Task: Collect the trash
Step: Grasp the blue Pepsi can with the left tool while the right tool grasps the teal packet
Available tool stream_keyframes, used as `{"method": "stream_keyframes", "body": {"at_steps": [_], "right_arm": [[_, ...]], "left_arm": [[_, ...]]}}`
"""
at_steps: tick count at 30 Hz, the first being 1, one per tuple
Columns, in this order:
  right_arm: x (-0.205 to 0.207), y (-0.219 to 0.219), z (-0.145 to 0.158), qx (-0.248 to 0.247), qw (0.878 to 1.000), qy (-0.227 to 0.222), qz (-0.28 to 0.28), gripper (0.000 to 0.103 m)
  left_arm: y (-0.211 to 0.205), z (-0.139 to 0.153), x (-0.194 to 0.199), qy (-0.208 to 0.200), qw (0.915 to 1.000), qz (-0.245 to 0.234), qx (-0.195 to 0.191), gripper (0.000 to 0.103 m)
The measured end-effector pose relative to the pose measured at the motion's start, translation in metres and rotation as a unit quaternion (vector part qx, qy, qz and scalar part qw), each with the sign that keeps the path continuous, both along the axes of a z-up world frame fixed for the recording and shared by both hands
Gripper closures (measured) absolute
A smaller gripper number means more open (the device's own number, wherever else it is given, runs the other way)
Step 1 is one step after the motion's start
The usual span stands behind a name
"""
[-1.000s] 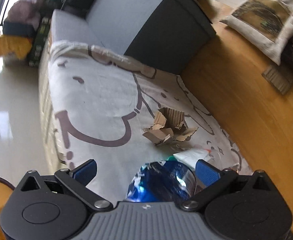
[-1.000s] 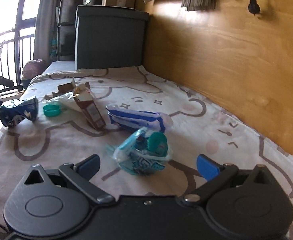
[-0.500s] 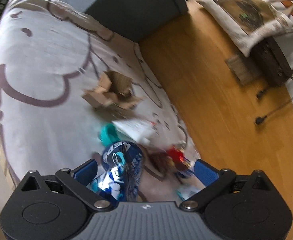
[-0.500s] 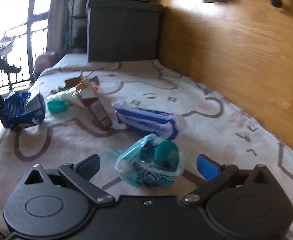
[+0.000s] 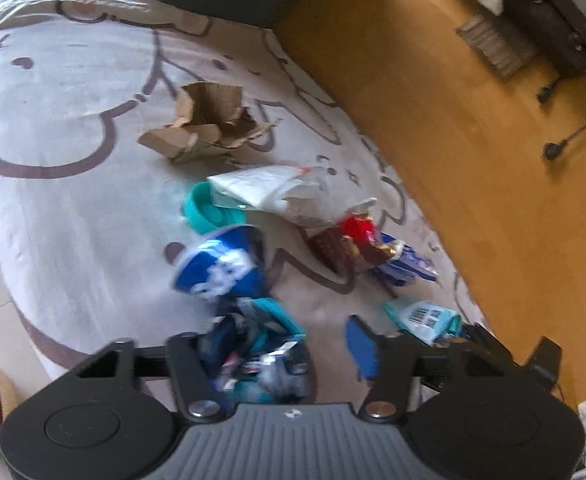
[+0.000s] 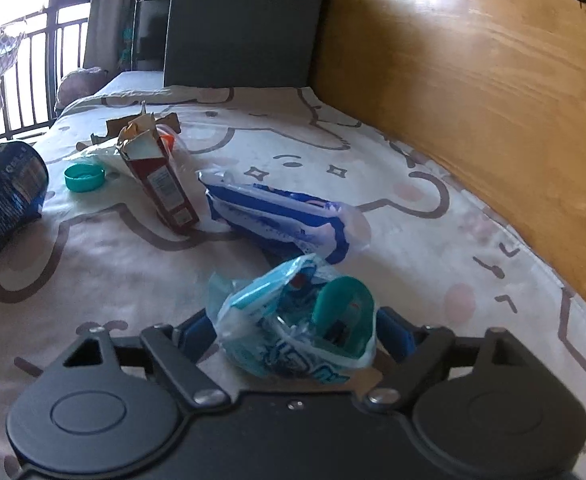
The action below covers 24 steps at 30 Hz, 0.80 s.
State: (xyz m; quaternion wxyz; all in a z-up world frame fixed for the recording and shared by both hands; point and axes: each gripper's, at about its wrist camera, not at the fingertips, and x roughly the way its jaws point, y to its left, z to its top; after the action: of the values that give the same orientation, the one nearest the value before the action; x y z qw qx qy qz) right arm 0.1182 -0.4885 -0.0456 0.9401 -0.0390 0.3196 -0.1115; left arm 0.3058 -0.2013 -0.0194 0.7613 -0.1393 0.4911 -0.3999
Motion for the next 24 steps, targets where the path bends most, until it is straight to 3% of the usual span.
{"method": "stream_keyframes", "body": {"at_steps": [2,9,19,24], "right_arm": [[-0.002,-0.001,0.0,0.003,1.0,-0.001,-0.003,0.027],[-0.009,0.007,0.005,0.002,1.0,0.001,-0.012,0.042],[-0.026,0.023,0.023,0.024,0.999,-0.012,-0.026,0.047],[-0.034,0.037,0.038,0.046,0.998,-0.027,-0.031,0.047]], "left_arm": [[0.001,0.0,-0.001,-0.004,0.9998,0.013,0.013,0.068],[0.006,0.005,-0.008,-0.02,0.9993,0.027,0.018,0.078],[0.004,0.023,-0.046,-0.092,0.9942,0.027,0.048,0.079],[0.0,0.036,-0.073,-0.15,0.9848,0.028,0.083,0.079]]}}
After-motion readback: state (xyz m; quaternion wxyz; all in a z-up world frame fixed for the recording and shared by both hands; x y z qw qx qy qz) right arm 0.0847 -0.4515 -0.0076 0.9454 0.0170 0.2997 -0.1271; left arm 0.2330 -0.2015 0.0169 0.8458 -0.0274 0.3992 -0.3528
